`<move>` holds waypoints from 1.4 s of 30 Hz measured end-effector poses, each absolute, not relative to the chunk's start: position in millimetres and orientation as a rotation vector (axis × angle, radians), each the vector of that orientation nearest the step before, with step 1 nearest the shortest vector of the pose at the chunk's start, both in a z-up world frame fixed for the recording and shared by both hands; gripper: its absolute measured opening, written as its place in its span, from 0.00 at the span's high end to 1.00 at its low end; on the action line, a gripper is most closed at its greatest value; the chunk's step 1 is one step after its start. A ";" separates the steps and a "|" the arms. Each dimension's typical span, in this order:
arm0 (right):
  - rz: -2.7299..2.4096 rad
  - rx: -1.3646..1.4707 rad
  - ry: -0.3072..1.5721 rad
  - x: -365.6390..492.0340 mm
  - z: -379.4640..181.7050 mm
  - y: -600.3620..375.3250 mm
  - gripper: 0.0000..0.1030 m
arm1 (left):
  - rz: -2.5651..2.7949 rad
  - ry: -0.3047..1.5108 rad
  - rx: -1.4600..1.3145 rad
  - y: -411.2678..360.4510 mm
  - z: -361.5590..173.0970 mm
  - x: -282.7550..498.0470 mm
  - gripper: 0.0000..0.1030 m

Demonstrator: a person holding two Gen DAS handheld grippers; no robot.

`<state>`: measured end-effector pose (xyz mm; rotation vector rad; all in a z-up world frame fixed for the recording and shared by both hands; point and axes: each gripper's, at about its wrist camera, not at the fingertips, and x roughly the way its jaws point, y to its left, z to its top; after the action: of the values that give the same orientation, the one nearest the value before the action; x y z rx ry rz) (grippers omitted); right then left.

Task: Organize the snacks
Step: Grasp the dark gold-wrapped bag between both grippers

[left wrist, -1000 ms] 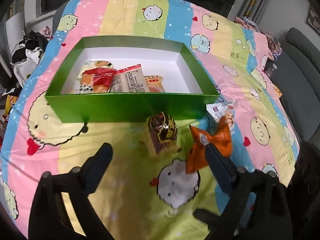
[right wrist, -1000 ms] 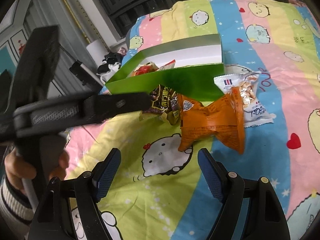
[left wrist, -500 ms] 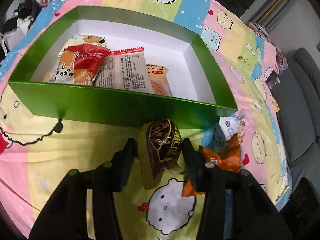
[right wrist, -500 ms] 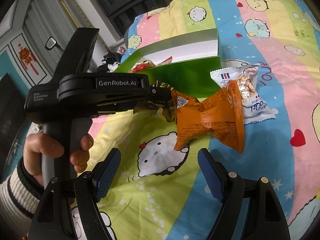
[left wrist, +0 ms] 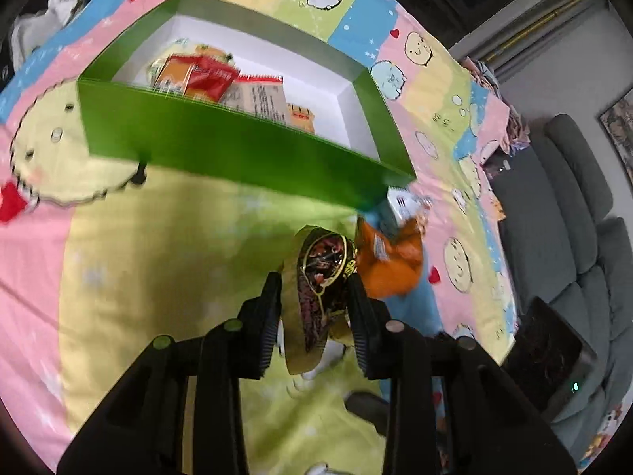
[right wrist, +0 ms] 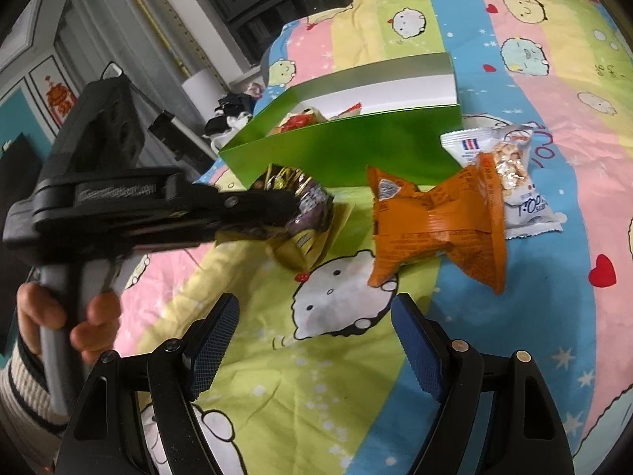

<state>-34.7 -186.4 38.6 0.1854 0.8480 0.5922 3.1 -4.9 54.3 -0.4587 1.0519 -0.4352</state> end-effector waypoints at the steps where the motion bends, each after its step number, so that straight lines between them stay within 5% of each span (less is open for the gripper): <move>1: 0.594 0.181 0.853 -36.0 38.4 -184.6 0.21 | -0.435 1.061 -0.450 -4.3 52.8 -3.1 0.69; 8: 0.605 0.149 0.923 -40.5 33.2 -172.0 0.21 | -0.368 1.115 -0.303 -10.7 44.0 -20.6 0.65; 15: 0.638 0.133 0.946 -39.2 33.2 -155.5 0.21 | -0.335 1.078 -0.293 9.2 46.6 -25.4 0.36; 29: 0.640 0.115 0.969 -31.4 28.4 -140.2 0.21 | -0.372 1.014 -0.335 11.1 55.7 -23.8 0.38; 32: 0.659 0.103 0.973 -27.4 26.3 -133.0 0.23 | -0.375 1.032 -0.308 6.2 51.0 -20.6 0.54; 42: 0.718 0.145 0.986 -15.3 21.2 -121.1 0.38 | -0.387 1.063 -0.339 15.2 37.5 -21.5 0.61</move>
<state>-15.3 -121.1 21.2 0.1454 0.9863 0.7178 -21.5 15.2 37.5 -0.3386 1.0628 -0.3865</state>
